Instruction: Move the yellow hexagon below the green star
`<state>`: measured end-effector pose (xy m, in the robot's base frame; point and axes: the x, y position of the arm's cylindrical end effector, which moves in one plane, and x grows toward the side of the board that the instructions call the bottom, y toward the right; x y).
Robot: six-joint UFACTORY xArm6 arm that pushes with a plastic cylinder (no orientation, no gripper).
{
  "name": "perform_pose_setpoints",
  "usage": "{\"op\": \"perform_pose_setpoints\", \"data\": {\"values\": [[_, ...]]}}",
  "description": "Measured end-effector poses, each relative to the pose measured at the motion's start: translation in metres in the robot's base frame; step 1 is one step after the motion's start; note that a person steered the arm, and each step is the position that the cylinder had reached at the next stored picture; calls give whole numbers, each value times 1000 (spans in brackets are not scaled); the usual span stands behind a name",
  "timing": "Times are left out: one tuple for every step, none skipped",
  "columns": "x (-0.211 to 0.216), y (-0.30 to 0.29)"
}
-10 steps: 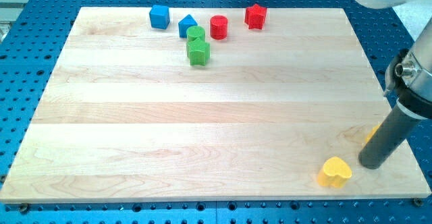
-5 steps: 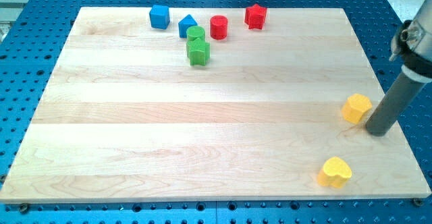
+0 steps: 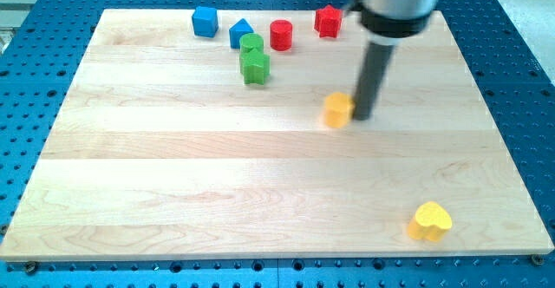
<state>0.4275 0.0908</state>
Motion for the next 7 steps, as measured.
{"op": "perform_pose_setpoints", "data": {"values": [[0, 27], [-2, -22], [-10, -81], [13, -55], [22, -77], [22, -88], [47, -103]]}}
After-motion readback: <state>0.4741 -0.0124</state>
